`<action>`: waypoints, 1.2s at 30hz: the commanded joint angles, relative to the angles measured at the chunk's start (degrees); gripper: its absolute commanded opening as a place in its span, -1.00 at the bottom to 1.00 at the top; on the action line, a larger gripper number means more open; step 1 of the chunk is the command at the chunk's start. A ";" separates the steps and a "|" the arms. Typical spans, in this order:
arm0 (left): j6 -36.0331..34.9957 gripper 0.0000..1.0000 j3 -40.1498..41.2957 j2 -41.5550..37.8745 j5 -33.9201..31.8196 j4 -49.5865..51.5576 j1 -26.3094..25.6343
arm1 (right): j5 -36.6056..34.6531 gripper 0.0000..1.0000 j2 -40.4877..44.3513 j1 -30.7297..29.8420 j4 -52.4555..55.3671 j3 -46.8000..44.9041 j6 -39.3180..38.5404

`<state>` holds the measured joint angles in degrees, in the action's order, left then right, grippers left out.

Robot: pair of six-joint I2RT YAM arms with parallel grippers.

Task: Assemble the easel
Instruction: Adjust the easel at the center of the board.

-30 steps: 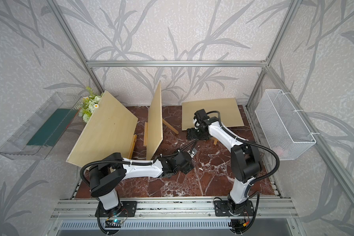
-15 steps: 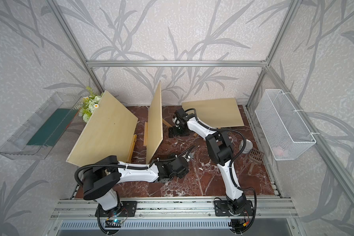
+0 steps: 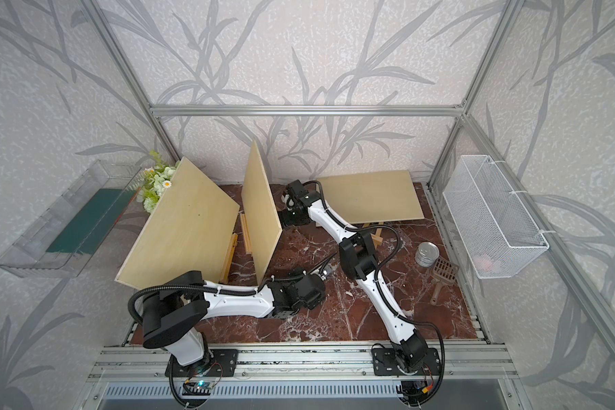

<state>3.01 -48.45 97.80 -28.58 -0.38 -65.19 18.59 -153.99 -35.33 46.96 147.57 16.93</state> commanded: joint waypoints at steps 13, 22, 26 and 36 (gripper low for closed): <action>4.91 0.99 1.25 -2.24 -3.01 2.22 1.86 | 1.22 0.86 -4.50 -0.02 -2.18 8.39 5.21; 3.19 0.99 1.20 -2.61 -1.93 0.86 2.58 | -1.05 0.86 22.92 4.79 -5.90 -20.77 3.35; 1.54 0.99 0.05 -0.73 -0.37 -0.34 2.57 | -1.85 0.87 35.62 6.73 -10.70 -35.56 3.35; -1.32 0.99 -4.82 3.33 3.90 -2.53 3.40 | -4.94 0.87 51.95 13.35 -8.53 -53.75 3.84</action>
<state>3.57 -50.04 99.53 -26.52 -1.23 -62.13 15.09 -104.25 -24.58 36.18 97.76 20.27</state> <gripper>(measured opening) 0.994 0.936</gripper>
